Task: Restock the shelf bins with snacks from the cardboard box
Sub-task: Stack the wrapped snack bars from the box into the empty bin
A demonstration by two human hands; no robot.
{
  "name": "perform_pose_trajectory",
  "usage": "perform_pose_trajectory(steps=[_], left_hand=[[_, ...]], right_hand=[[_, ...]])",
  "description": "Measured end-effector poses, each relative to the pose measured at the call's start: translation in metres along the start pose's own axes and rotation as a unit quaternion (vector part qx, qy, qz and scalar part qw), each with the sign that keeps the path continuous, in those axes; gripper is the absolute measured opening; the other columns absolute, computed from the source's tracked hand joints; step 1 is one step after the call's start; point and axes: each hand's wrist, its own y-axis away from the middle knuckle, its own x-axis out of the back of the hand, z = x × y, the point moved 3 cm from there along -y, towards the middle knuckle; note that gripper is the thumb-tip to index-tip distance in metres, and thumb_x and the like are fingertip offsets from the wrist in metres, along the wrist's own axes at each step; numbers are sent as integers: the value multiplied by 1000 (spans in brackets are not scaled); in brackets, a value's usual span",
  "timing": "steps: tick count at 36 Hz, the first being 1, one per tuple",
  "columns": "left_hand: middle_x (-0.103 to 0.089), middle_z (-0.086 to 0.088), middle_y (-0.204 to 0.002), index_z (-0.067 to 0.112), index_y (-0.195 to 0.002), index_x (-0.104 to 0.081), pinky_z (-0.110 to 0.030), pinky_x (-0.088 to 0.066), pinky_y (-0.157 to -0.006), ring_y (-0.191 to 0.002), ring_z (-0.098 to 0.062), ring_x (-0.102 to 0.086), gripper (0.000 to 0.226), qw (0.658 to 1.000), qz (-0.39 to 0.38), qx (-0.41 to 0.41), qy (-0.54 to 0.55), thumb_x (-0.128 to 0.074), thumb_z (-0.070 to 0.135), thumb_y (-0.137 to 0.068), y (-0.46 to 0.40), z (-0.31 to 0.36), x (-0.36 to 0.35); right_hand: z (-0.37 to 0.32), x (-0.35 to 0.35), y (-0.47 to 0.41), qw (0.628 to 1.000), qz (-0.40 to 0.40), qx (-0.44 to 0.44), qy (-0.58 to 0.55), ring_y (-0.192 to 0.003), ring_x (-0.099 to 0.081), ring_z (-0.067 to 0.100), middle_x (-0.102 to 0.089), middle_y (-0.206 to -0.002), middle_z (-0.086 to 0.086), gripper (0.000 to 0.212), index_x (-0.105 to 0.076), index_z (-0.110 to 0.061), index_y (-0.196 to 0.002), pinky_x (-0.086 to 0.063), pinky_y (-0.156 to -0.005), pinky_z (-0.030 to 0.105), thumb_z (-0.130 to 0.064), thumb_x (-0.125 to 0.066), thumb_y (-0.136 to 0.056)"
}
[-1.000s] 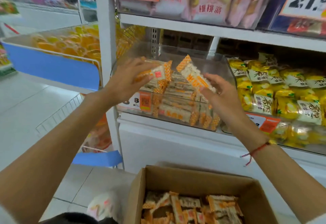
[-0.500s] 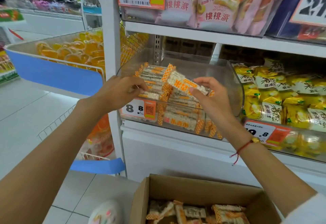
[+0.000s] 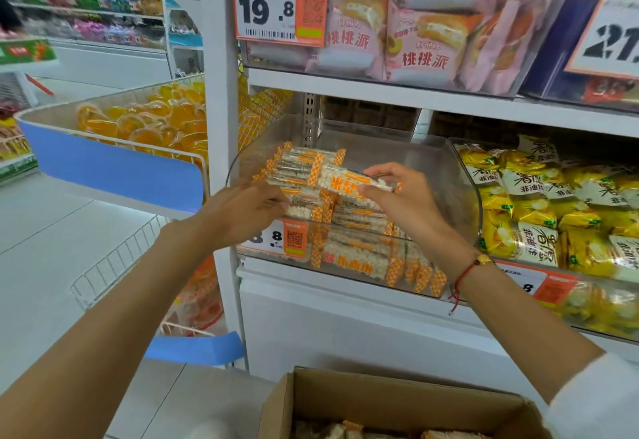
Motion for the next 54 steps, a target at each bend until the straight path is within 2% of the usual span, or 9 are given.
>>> perform_pose_trajectory(steps=[5, 8, 12, 17, 23, 31, 42, 47, 54], left_hand=[[-66, 2, -91, 25, -82, -59, -34, -39, -89, -87, -22, -57, 36, 991, -8, 19, -133, -30, 35, -101, -9, 7, -5], [-68, 9, -106, 34, -101, -67, -32, -40, -90, -100, -21, -61, 18, 993, 59, 46, -94, -53, 41, -92, -10, 9, 7], [-54, 7, -133, 32, -122, -62, -31, -42, -77, -114, -22, -55, 39, 983, 168, 63, -24, -69, 28, -83, -3, 6, 15], [-44, 5, -147, 28, -141, -45, -33, -29, -108, -135, -18, -40, 55, 997, 44, -41, -51, -16, 48, -98, 5, 11, -22], [-73, 3, -102, 23, -102, -73, -33, -49, -86, -93, -20, -69, 57, 971, 178, -72, -140, -21, 47, -95, 15, 7, -24], [-72, 0, -104, 18, -106, -71, -33, -47, -88, -96, -22, -64, 53, 977, 184, -81, -71, -24, 41, -96, 20, -2, -25], [-62, -3, -121, 15, -120, -60, -27, -37, -71, -106, -23, -57, 32, 975, 214, -42, -41, -37, 24, -100, 7, 3, -17], [-30, -5, -155, 11, -147, -33, -31, -19, -115, -144, -19, -24, 61, 992, 115, -8, -55, -13, 37, -96, -5, 2, -24], [-68, -5, -112, 12, -102, -65, -33, -44, -82, -100, -24, -60, 82, 974, 112, -17, -195, 9, 42, -78, -14, -1, -24]], right_hand=[[5, 0, -1, 999, -7, -22, -39, -84, -51, -5, -55, -114, -2, 18, -65, -21, -104, -45, -55, 9, -16, -69, -87], [8, 0, -1, 998, -17, -28, -47, -79, -48, -9, -54, -116, -2, 21, -65, -20, -108, -41, -50, 4, -16, -68, -88], [7, 0, 0, 998, -20, -20, -52, -81, -49, -8, -53, -111, -6, 20, -65, -22, -107, -42, -53, 4, -17, -69, -88], [9, -4, 1, 999, 0, -4, -33, -104, -47, 1, -54, -100, -16, 17, -65, -26, -101, -38, -82, 20, -19, -71, -86], [4, -17, -7, 997, -22, 65, 38, -103, -48, 0, -63, -111, -9, 22, -70, -21, -109, -32, -67, -6, -17, -69, -87], [-2, -65, -31, 978, -72, 126, 146, -104, -64, 20, -71, -111, 2, 23, -74, -23, -106, -53, -86, 30, -24, -75, -83], [-15, -94, -45, 905, -120, 222, 343, -104, -58, 23, -64, -111, 1, 21, -73, -27, -108, -38, -67, 29, -24, -69, -88], [-6, -85, -34, 863, -231, 222, 390, -118, -37, 21, -50, -121, 0, 35, -63, -24, -126, -38, -92, 35, -25, -43, -97], [2, -86, -28, 856, -288, 166, 395, -119, -32, 23, -36, -135, -2, 40, -57, -26, -129, -33, -99, 42, -36, -28, -103]])
